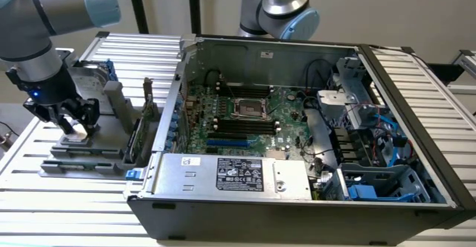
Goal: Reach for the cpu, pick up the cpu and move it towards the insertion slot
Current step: 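Pick up the cpu and move it towards the insertion slot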
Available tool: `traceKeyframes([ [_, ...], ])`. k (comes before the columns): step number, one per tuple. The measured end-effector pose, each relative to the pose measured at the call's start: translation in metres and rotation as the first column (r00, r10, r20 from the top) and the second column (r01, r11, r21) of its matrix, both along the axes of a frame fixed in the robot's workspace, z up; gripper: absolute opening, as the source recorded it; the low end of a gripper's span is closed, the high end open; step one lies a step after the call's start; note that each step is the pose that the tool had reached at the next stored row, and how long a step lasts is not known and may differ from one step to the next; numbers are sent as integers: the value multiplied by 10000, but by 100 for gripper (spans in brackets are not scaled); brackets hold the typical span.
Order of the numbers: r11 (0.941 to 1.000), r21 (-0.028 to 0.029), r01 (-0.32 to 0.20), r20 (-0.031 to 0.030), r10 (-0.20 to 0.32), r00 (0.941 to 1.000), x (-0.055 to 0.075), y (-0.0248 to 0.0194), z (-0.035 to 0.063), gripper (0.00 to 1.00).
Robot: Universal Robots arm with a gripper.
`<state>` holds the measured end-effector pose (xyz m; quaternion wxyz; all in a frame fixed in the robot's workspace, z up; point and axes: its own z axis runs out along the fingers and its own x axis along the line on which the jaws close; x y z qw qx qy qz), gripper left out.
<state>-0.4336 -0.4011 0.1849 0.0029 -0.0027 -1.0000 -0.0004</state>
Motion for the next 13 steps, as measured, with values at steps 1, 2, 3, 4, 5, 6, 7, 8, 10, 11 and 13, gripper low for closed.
traceKeyframes([
  [1,10000,0,2,-4,-2,10000,0,0,0,55],
  [2,10000,0,3,-10,-3,10000,0,0,0,55],
  [3,10000,0,4,-14,-4,10000,0,0,0,55],
  [4,10000,1,7,-20,-7,10000,0,1,0,55],
  [5,10000,1,10,-22,-10,10000,0,0,2,55],
  [6,10000,1,11,-23,-11,10000,0,0,7,55],
  [7,10000,1,13,-26,-13,10000,0,1,12,55],
  [8,10000,1,14,-25,-14,10000,0,0,20,55],
  [10,10000,0,15,-27,-15,10000,0,0,48,55],
  [11,10000,1,16,-27,-16,10000,0,0,65,55],
  [13,10000,1,16,-28,-16,10000,0,0,107,55],
])
